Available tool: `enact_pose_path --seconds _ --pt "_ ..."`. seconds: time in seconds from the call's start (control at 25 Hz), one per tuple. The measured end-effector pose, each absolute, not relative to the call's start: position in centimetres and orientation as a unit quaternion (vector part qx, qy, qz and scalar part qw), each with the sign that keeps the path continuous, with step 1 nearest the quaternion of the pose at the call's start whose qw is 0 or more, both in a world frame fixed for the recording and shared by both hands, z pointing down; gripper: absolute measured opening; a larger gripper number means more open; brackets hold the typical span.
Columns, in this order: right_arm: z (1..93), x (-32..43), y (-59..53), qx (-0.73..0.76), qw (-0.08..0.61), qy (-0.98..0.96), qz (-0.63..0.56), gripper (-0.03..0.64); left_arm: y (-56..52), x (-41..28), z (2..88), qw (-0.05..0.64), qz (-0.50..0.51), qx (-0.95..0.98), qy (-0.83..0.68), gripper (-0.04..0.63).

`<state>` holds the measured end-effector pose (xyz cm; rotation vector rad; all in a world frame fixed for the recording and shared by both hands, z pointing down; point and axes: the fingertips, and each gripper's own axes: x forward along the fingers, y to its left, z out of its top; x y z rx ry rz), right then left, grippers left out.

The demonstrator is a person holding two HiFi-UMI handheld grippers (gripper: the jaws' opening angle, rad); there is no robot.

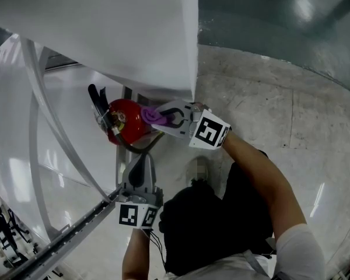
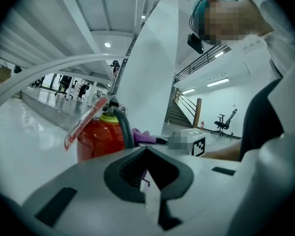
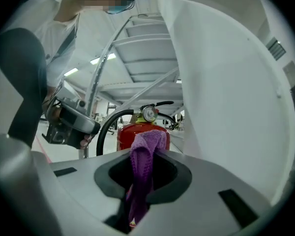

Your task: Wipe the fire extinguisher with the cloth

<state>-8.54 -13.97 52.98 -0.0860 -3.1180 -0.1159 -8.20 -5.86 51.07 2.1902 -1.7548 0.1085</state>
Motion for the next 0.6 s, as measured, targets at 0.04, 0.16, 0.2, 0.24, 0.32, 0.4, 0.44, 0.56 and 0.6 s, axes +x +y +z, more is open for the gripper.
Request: enact_pose_path --seconds 0.04,0.16,0.2,0.24,0.32,0.4,0.44,0.56,0.6 --pt "53.3 -8.5 -13.8 -0.035 0.021 -0.998 -0.050 0.055 -5.9 -8.2 51.1 0.167 0.037 0.769 -0.616 0.005" --pt "54.4 -8.4 -13.5 -0.049 0.046 -0.995 -0.075 0.055 -6.0 -8.2 51.0 0.163 0.039 0.771 -0.614 0.005" --pt "54.7 -8.4 -13.5 -0.050 0.050 -0.994 -0.078 0.055 -6.1 -8.2 50.9 0.163 0.039 0.771 -0.614 0.005" --pt "55.1 -8.3 -13.4 -0.050 0.052 -0.994 -0.077 0.055 -6.1 -8.2 50.9 0.164 0.039 0.772 -0.613 0.005" --pt "55.9 -8.4 -13.4 -0.044 0.050 -0.996 -0.065 0.056 -6.1 -8.2 51.0 0.165 0.039 0.772 -0.613 0.005" --pt "56.6 -8.5 -13.5 -0.031 0.042 -0.998 -0.047 0.056 -6.2 -8.2 51.1 0.166 0.039 0.772 -0.613 0.005" --pt "56.8 -8.5 -13.5 -0.023 0.036 -0.998 -0.037 0.055 -6.2 -8.2 51.1 0.166 0.039 0.772 -0.613 0.005" --pt "57.5 -8.6 -13.7 0.005 0.013 -1.000 0.002 0.056 -6.2 -8.2 51.2 0.166 0.040 0.771 -0.614 0.005" --pt "57.8 -8.6 -13.8 0.014 0.006 -1.000 0.014 0.056 -6.2 -8.4 51.3 0.164 0.041 0.770 -0.616 0.005"
